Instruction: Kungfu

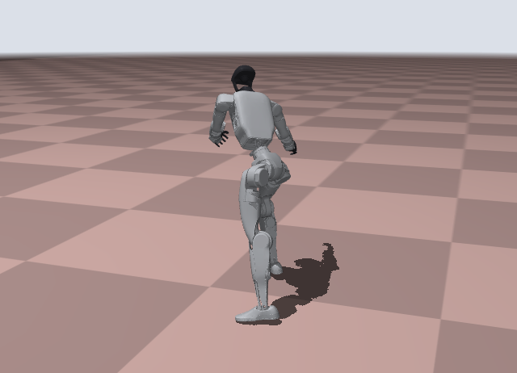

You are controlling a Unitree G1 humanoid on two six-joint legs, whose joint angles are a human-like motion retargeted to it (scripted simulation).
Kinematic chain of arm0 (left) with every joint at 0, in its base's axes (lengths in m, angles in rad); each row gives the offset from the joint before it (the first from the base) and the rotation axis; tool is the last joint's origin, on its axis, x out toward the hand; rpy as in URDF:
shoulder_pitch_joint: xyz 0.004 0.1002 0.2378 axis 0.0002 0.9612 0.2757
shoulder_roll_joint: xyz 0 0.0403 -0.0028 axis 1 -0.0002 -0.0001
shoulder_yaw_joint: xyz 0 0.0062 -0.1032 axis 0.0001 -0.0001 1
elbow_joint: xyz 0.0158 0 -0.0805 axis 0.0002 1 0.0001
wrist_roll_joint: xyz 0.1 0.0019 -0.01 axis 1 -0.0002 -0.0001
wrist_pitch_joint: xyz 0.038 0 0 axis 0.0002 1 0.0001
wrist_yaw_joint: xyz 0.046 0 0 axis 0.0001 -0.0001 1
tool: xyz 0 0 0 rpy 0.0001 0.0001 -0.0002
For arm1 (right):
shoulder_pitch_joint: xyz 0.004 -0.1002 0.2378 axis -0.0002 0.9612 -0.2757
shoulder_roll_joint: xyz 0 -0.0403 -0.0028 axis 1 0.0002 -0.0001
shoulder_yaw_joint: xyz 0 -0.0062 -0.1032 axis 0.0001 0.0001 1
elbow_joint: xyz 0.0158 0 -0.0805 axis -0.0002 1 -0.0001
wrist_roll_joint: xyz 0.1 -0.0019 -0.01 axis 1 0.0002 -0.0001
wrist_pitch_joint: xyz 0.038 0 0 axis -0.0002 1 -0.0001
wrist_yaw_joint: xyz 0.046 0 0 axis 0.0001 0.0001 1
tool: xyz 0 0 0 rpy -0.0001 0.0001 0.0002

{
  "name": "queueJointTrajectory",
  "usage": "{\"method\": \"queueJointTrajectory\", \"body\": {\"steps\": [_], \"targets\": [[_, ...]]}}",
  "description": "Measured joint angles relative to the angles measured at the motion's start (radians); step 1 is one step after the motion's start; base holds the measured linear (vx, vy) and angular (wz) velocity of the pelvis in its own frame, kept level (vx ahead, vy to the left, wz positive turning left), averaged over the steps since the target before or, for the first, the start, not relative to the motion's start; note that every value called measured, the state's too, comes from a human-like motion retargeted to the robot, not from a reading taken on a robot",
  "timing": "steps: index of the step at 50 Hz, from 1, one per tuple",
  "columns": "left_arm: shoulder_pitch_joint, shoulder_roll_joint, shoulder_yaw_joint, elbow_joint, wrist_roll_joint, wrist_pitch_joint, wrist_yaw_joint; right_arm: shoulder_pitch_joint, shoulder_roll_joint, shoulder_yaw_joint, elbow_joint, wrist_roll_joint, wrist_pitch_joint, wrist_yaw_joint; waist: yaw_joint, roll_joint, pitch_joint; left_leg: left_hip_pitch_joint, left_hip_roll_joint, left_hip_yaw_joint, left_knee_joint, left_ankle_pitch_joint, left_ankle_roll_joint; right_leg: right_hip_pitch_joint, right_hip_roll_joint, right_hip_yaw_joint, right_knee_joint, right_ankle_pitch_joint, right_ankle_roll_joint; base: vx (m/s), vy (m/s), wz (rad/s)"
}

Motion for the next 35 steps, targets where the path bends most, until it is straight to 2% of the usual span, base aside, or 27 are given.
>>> {"method": "queueJointTrajectory", "body": {"steps": [5,8,10,12,13,15,17,20,22,25,30,35], "targets": [[0.309,-0.067,0.047,-0.008,-0.102,0.026,-0.239,0.118,0.238,-0.015,-0.159,0.066,0.114,0.075,0.090,0.006,-0.002,-0.052,0.013,-0.042,0.004,0.022,0.000,0.007,-0.053,-0.080,-0.004,-0.028,0.003,-0.16,-0.03,0.50],[0.597,-0.138,0.141,0.064,-0.068,0.015,-0.323,0.211,0.466,0.041,-0.135,0.034,0.249,0.186,0.109,-0.004,-0.003,-0.059,0.031,-0.062,-0.001,0.047,0.000,0.024,-0.090,-0.125,0.043,-0.083,0.005,-0.08,-0.26,0.70],[0.788,-0.159,0.193,0.126,-0.104,0.027,-0.383,0.265,0.603,0.121,-0.062,-0.017,0.382,0.313,0.118,-0.012,0.005,-0.068,0.054,-0.055,-0.002,0.068,0.000,0.030,-0.101,-0.148,0.080,-0.125,0.003,-0.06,-0.29,0.66],[0.968,-0.158,0.190,0.117,-0.278,0.039,-0.489,0.332,0.619,0.312,-0.066,-0.048,0.524,0.562,0.145,-0.019,0.009,-0.092,0.069,-0.062,0.006,0.082,0.000,0.026,-0.096,-0.153,0.104,-0.159,0.003,-0.07,-0.16,0.57],[1.049,-0.151,0.176,0.091,-0.381,0.040,-0.524,0.367,0.529,0.530,-0.166,0.070,0.639,0.672,0.164,-0.027,0.008,-0.105,0.073,-0.072,0.012,0.089,0.000,0.025,-0.094,-0.152,0.112,-0.178,0.007,-0.09,-0.11,0.68],[1.165,-0.163,0.191,0.036,-0.490,0.027,-0.502,0.397,0.448,0.711,-0.261,0.164,0.750,0.653,0.193,-0.047,0.012,-0.124,0.075,-0.086,0.019,0.113,0.000,0.032,-0.099,-0.150,0.126,-0.209,0.022,-0.15,-0.11,0.86],[1.240,-0.168,0.207,-0.037,-0.549,0.024,-0.455,0.420,0.475,0.780,-0.301,0.261,0.751,0.445,0.212,-0.046,0.019,-0.136,0.096,-0.073,0.019,0.143,0.000,0.062,-0.106,-0.175,0.127,-0.233,0.034,-0.19,-0.18,0.85],[1.281,-0.169,0.245,-0.083,-0.591,0.035,-0.423,0.469,0.542,0.741,-0.308,0.302,0.718,0.309,0.248,-0.042,0.028,-0.133,0.143,-0.039,0.011,0.186,0.000,0.110,-0.093,-0.217,0.126,-0.259,0.030,-0.07,-0.16,0.31],[1.290,-0.173,0.249,-0.086,-0.605,0.044,-0.410,0.491,0.588,0.705,-0.298,0.294,0.705,0.307,0.267,-0.037,0.031,-0.121,0.174,-0.024,0.008,0.215,0.000,0.146,-0.068,-0.238,0.117,-0.265,0.024,0.01,-0.09,-0.17],[1.283,-0.166,0.243,-0.072,-0.611,0.062,-0.399,0.493,0.673,0.589,-0.205,0.147,0.685,0.404,0.264,-0.026,0.025,-0.126,0.193,0.006,0.003,0.235,0.000,0.174,-0.062,-0.260,0.095,-0.256,0.028,0.02,0.07,0.05],[1.292,-0.175,0.206,-0.084,-0.561,0.067,-0.417,0.474,0.651,0.539,-0.134,-0.025,0.673,0.477,0.213,-0.049,-0.001,-0.140,0.112,0.008,-0.002,0.216,0.000,0.146,-0.139,-0.203,0.089,-0.218,0.051,0.02,0.23,0.48],[1.290,-0.190,0.188,-0.100,-0.526,0.061,-0.402,0.488,0.641,0.522,-0.133,-0.105,0.638,0.434,0.167,-0.073,-0.008,-0.122,0.051,-0.019,-0.006,0.194,0.000,0.136,-0.193,-0.148,0.092,-0.191,0.068,0.08,0.15,0.34]]}}
